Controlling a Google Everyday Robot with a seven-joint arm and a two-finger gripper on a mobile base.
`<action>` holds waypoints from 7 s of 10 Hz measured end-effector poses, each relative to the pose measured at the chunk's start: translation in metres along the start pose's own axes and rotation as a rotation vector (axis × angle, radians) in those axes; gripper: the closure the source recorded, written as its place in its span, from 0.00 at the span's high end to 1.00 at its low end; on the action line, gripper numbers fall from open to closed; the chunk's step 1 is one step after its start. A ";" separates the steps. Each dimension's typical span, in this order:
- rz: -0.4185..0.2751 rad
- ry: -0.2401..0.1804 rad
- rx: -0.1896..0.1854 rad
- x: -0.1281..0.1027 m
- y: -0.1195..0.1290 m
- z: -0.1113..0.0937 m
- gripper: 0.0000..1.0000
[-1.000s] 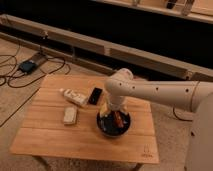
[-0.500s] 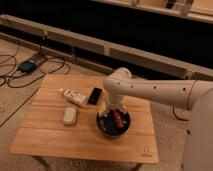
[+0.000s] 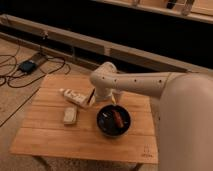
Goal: Place the eraser in the ceramic cup
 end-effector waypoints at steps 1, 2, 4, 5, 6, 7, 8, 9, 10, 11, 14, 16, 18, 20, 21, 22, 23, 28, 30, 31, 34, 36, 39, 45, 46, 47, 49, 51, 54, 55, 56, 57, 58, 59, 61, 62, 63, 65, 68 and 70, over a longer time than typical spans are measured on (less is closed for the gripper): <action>0.003 0.010 -0.015 0.013 -0.008 0.003 0.80; 0.005 0.017 -0.028 0.024 -0.013 0.005 0.80; 0.008 0.026 -0.054 0.049 -0.024 0.013 0.80; 0.006 0.030 -0.059 0.060 -0.029 0.015 0.80; 0.004 0.030 -0.063 0.069 -0.033 0.018 0.80; 0.001 0.032 -0.064 0.079 -0.037 0.020 0.80; -0.003 0.030 -0.061 0.088 -0.043 0.023 0.80; -0.004 0.029 -0.058 0.097 -0.047 0.025 0.80; -0.004 0.028 -0.055 0.108 -0.050 0.028 0.80; -0.005 0.028 -0.054 0.115 -0.051 0.031 0.80; 0.000 0.043 -0.058 0.142 -0.046 0.043 0.80; 0.018 0.048 -0.071 0.152 -0.034 0.053 0.80; 0.052 0.043 -0.084 0.158 -0.019 0.069 0.80; 0.073 0.025 -0.086 0.158 -0.012 0.080 0.80; 0.076 0.008 -0.079 0.156 -0.011 0.087 0.80; 0.077 -0.002 -0.072 0.155 -0.012 0.091 0.80; 0.078 -0.011 -0.067 0.155 -0.012 0.094 0.78; 0.068 -0.026 -0.043 0.157 -0.014 0.090 0.29; 0.063 -0.020 -0.033 0.159 -0.015 0.083 0.11; 0.058 -0.015 -0.029 0.160 -0.016 0.078 0.02; 0.028 0.033 0.007 0.170 -0.025 0.057 0.00; 0.008 0.069 0.033 0.177 -0.030 0.039 0.00; -0.027 0.138 0.092 0.191 -0.036 0.000 0.00; 0.032 0.315 0.257 0.216 0.003 -0.078 0.00; 0.051 0.339 0.279 0.218 0.014 -0.084 0.00; 0.073 0.368 0.299 0.220 0.030 -0.090 0.00; 0.102 0.425 0.312 0.220 0.062 -0.099 0.00; 0.112 0.476 0.316 0.216 0.085 -0.103 0.00; 0.130 0.520 0.308 0.204 0.117 -0.102 0.00; 0.138 0.526 0.305 0.198 0.126 -0.098 0.00; 0.143 0.530 0.305 0.195 0.131 -0.096 0.00; 0.151 0.535 0.303 0.188 0.139 -0.092 0.00; 0.157 0.540 0.300 0.183 0.145 -0.089 0.00; 0.161 0.545 0.300 0.179 0.150 -0.087 0.00; 0.163 0.565 0.303 0.172 0.155 -0.086 0.04; 0.158 0.571 0.305 0.169 0.153 -0.085 0.13; 0.152 0.574 0.310 0.166 0.149 -0.084 0.21; 0.138 0.582 0.324 0.159 0.140 -0.082 0.43; 0.130 0.596 0.337 0.152 0.135 -0.081 0.73; 0.128 0.603 0.337 0.149 0.135 -0.080 0.80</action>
